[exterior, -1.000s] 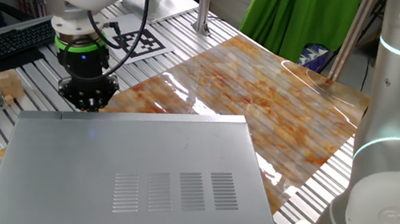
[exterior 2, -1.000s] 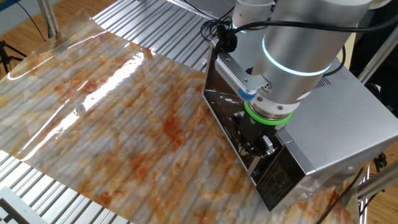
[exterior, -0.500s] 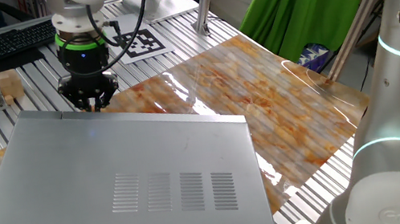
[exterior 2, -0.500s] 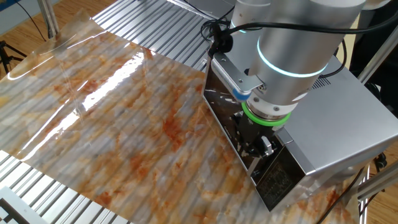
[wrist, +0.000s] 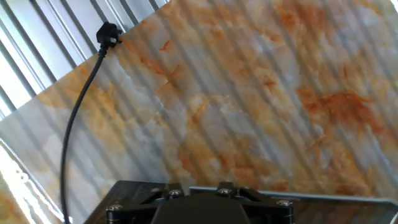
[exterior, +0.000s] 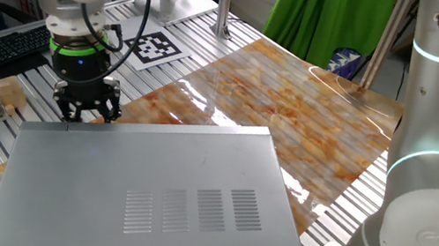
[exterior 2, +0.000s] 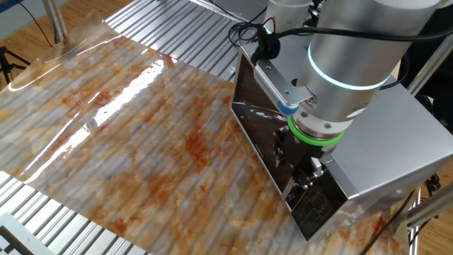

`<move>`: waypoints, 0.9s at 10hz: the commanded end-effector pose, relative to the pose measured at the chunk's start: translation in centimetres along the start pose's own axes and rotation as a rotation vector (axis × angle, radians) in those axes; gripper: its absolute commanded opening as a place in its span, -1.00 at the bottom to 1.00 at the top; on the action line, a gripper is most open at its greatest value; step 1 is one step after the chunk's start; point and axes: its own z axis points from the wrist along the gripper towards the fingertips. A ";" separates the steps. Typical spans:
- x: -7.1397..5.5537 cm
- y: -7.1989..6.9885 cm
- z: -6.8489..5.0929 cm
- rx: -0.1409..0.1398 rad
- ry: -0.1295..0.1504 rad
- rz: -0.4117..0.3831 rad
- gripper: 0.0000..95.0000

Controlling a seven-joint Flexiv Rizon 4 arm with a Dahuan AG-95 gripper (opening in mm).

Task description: Open the microwave door

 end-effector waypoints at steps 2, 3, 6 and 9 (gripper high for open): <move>1.1 0.1 0.2 -0.011 0.003 -0.005 -0.20; 1.3 0.1 0.3 -0.015 0.007 -0.009 -0.20; 1.8 0.2 0.4 -0.025 0.014 -0.002 -0.20; 2.2 0.3 0.3 -0.022 0.013 -0.008 -0.20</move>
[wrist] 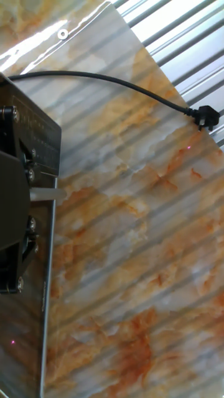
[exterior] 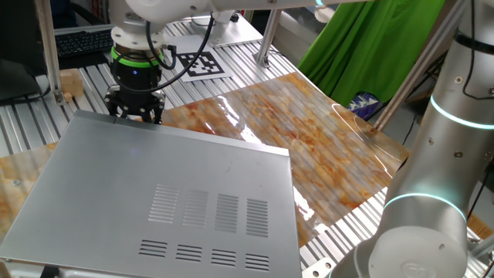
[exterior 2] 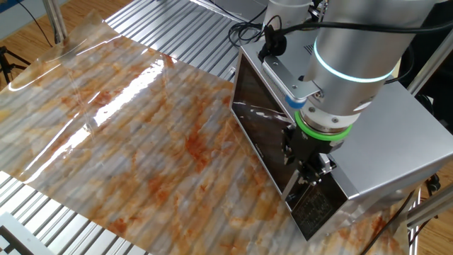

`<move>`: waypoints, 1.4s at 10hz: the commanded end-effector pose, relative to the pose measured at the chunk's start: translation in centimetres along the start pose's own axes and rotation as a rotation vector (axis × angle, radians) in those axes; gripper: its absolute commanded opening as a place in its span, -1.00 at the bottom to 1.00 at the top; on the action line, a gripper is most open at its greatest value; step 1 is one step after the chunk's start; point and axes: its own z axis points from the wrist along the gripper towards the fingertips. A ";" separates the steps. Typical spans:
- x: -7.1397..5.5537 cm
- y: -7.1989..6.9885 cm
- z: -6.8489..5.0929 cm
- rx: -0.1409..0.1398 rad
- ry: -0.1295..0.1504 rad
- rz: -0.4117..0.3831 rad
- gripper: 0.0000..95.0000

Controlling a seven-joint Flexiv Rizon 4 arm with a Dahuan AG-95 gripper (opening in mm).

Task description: Open the microwave door

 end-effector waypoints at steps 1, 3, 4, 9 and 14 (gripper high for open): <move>0.2 0.0 0.0 0.002 0.000 -0.011 -0.60; 0.1 0.1 -0.1 -0.007 0.004 -0.008 -1.00; 0.1 0.1 -0.1 -0.006 0.005 0.000 -1.00; -0.1 0.2 -0.2 -0.035 0.033 0.035 -1.00; -0.4 0.5 -0.2 -0.031 0.036 0.035 -1.00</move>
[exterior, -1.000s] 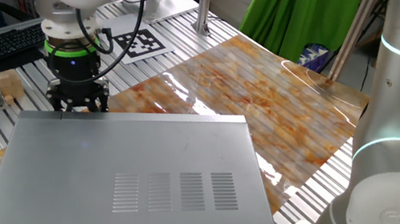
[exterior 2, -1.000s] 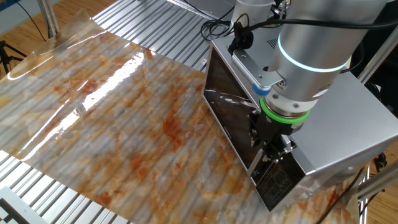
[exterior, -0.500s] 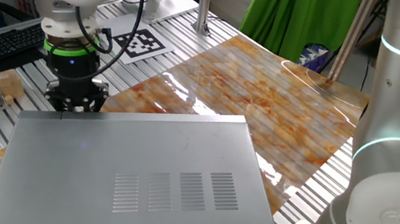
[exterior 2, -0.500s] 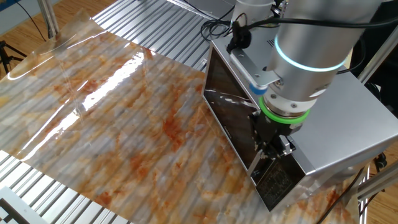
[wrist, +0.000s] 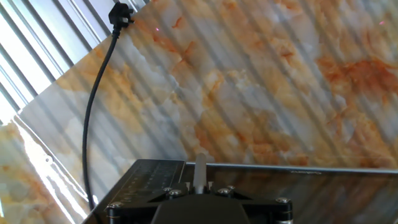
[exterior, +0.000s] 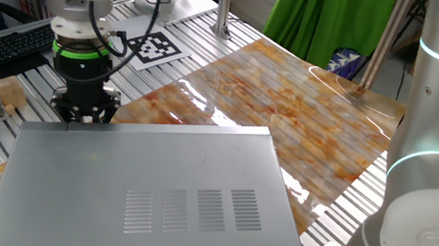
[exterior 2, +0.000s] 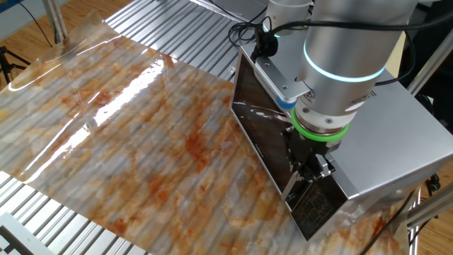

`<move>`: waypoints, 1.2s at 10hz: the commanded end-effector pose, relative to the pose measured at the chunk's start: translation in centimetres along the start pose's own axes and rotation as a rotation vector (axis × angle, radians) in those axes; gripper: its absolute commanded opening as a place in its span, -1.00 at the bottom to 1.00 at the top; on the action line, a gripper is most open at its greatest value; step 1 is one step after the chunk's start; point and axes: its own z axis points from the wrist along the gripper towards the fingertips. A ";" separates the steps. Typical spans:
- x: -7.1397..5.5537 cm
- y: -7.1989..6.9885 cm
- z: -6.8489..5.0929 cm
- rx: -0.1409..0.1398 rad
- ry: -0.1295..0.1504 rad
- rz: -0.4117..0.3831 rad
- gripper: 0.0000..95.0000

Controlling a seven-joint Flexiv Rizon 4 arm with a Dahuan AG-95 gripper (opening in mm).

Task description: Open the microwave door

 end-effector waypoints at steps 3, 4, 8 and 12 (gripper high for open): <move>-0.3 0.0 0.0 -0.011 0.002 0.009 -1.00; -0.4 0.1 0.0 -0.014 0.001 0.013 -1.00; -1.2 0.2 -0.4 -0.008 0.007 0.014 -1.00; -2.3 -0.5 -0.1 0.021 -0.007 -0.004 -1.00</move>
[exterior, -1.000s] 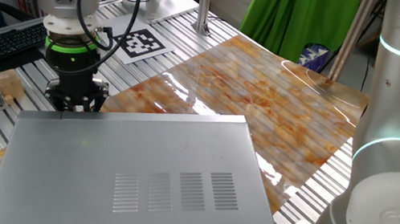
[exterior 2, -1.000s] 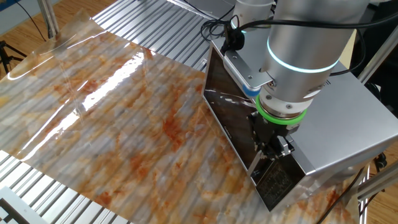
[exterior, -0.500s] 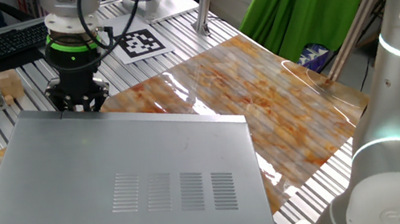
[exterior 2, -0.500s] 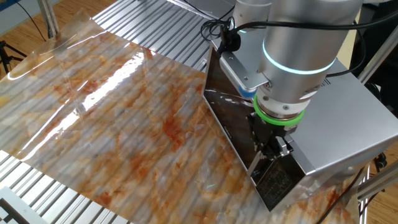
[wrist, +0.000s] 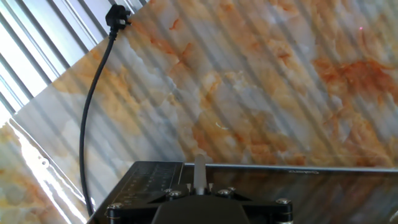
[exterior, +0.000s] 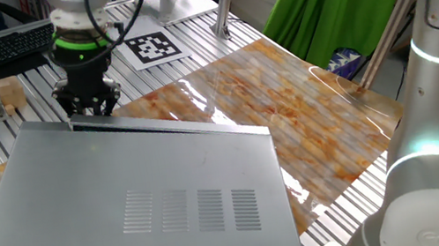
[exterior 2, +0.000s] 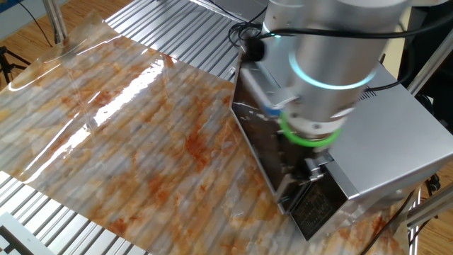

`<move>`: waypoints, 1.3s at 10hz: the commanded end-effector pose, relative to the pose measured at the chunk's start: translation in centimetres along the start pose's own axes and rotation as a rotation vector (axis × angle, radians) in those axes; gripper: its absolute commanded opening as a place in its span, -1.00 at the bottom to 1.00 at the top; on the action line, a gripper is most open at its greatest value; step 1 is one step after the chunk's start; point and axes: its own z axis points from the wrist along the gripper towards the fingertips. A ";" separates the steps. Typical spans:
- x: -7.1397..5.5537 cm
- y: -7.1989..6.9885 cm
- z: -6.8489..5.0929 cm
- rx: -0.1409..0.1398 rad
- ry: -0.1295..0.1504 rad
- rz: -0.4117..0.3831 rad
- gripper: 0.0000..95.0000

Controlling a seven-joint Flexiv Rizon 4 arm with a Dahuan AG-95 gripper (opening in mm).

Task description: Open the microwave door

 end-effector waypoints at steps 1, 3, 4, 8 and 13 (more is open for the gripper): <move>-0.9 -0.6 0.0 0.001 -0.022 -0.024 -1.00; -2.1 -0.3 -1.1 -0.052 0.004 0.003 -1.00; -2.5 0.0 -1.4 -0.075 0.015 0.007 -1.00; -3.0 -0.5 -1.2 0.134 -0.045 -0.094 -1.00; -3.1 -0.2 -0.9 0.213 -0.109 -0.101 -0.20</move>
